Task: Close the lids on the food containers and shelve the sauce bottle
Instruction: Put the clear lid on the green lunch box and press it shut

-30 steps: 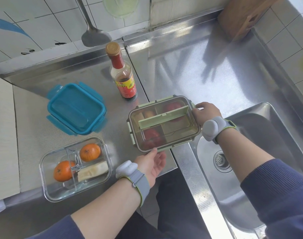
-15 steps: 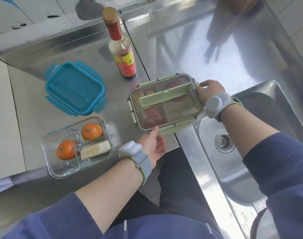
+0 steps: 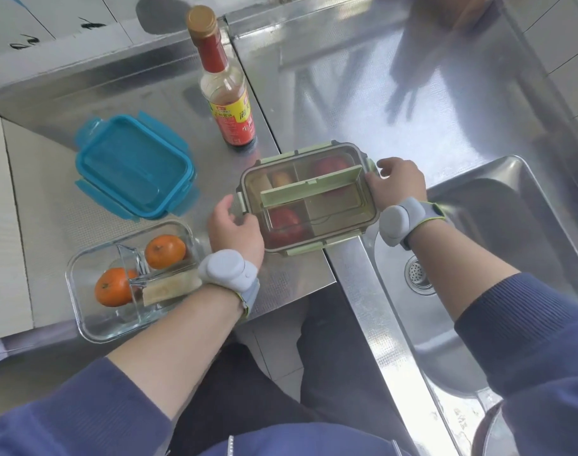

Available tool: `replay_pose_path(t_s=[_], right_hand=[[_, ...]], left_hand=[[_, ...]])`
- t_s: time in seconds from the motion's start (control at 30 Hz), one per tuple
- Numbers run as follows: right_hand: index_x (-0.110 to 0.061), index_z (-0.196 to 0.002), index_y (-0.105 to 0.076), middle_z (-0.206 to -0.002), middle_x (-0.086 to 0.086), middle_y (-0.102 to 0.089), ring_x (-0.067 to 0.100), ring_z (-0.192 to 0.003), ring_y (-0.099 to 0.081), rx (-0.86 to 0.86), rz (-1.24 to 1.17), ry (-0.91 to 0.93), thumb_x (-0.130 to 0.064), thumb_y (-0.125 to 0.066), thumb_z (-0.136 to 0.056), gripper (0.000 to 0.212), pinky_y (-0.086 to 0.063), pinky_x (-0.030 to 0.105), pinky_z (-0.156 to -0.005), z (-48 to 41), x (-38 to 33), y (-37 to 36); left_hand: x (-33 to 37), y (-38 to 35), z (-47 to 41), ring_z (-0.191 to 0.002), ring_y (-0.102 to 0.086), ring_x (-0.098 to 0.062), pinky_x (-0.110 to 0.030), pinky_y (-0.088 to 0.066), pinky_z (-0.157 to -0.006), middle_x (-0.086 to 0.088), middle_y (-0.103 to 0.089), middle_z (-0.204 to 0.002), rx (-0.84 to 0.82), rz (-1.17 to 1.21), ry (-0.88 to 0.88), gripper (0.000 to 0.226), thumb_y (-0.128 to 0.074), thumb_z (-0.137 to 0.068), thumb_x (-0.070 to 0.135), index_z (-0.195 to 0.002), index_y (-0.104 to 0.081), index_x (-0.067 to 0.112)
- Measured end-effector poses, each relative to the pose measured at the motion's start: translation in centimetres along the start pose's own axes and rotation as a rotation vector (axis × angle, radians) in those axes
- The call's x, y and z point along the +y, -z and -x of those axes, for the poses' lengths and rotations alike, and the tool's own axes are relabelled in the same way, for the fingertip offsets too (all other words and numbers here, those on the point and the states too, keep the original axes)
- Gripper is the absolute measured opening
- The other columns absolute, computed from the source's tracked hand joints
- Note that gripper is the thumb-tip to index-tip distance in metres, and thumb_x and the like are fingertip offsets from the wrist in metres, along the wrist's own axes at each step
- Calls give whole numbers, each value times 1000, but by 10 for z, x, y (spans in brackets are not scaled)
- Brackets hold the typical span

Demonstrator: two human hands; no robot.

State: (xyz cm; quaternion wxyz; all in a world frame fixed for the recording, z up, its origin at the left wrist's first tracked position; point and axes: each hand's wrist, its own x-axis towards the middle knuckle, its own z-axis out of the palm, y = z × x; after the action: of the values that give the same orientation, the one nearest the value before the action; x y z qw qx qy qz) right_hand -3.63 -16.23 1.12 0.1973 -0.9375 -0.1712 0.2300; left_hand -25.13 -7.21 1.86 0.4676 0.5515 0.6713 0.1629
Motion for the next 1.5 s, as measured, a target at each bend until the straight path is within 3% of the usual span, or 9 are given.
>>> replay_pose_path(t_s=[0.1,0.17,0.3,0.57,0.73,0.83,1.0,1.3,1.5], right_hand=[[-8,-63,-57,-63,17,-53,37,-65,-45,-44,10,35,-21,-54,-83,24,-39,32,-52,2,-3,0],[-12,-58,-40,-55,8,-31,26,-60,-27,-55,19,20,-18,-52,-83,28,-22,31,-47,2,-4,-1],[-12,-55,-38,-50,5,-30,25,-55,-28,-55,-16,-48,-20,-46,-88,34,-21,31,-45,4,-7,-1],[-12,-71,-55,-67,2,-54,19,-61,-54,-256,-102,-205,-87,-47,-62,75,-38,31,-52,9,-32,7],[-12,-66,-48,-65,2,-49,20,-58,-48,-338,46,-159,-82,-60,-59,71,-32,30,-48,8,-38,6],[-11,-80,-51,-91,8,-54,25,-76,-53,-340,147,-102,-72,-70,-59,67,-38,31,-60,10,-31,5],[-5,-116,-50,-122,13,-45,31,-102,-55,-354,120,-37,-56,-80,-63,80,-47,38,-85,13,-18,6],[-1,-122,-43,-128,20,-44,38,-116,-49,-282,181,-20,-50,-79,-68,82,-43,42,-96,22,-28,1],[0,-135,-31,-132,19,-42,36,-123,-42,-223,165,-20,-53,-85,-55,110,-36,40,-103,34,-31,-10]], left_hand=[[17,-9,-16,-94,-59,-33,-38,-43,-79,-17,-64,-104,-101,-157,-18,30,-49,-85,12,-110,-60,-1],[24,-12,-22,-111,-55,-41,-44,-42,-91,-25,-60,-121,-113,-245,25,40,-47,-86,15,-120,-53,-6],[30,-12,-31,-113,-53,-42,-41,-42,-92,-27,-59,-120,-172,-261,20,41,-35,-94,23,-116,-56,-5],[31,-16,-37,-119,-52,-33,-40,-38,-102,-16,-56,-131,-254,-342,103,82,-45,-80,68,-132,-47,4],[29,-22,-37,-138,-33,-35,-43,-27,-114,-16,-33,-152,-351,-422,92,101,-61,-79,57,-149,-12,3],[18,-24,-29,-146,-18,-29,-35,-16,-117,-16,-12,-160,-364,-453,-13,116,-71,-77,46,-149,8,1],[8,-22,-29,-146,-18,-29,-32,-18,-115,-17,-8,-160,-375,-490,-86,119,-72,-75,47,-148,10,1],[7,-24,-29,-144,-23,-32,-34,-22,-114,-21,-14,-158,-341,-516,-121,119,-74,-75,44,-148,8,-3],[8,-26,-36,-144,-25,-31,-34,-23,-114,-19,-16,-158,-350,-525,-92,126,-75,-70,50,-148,9,-1]])
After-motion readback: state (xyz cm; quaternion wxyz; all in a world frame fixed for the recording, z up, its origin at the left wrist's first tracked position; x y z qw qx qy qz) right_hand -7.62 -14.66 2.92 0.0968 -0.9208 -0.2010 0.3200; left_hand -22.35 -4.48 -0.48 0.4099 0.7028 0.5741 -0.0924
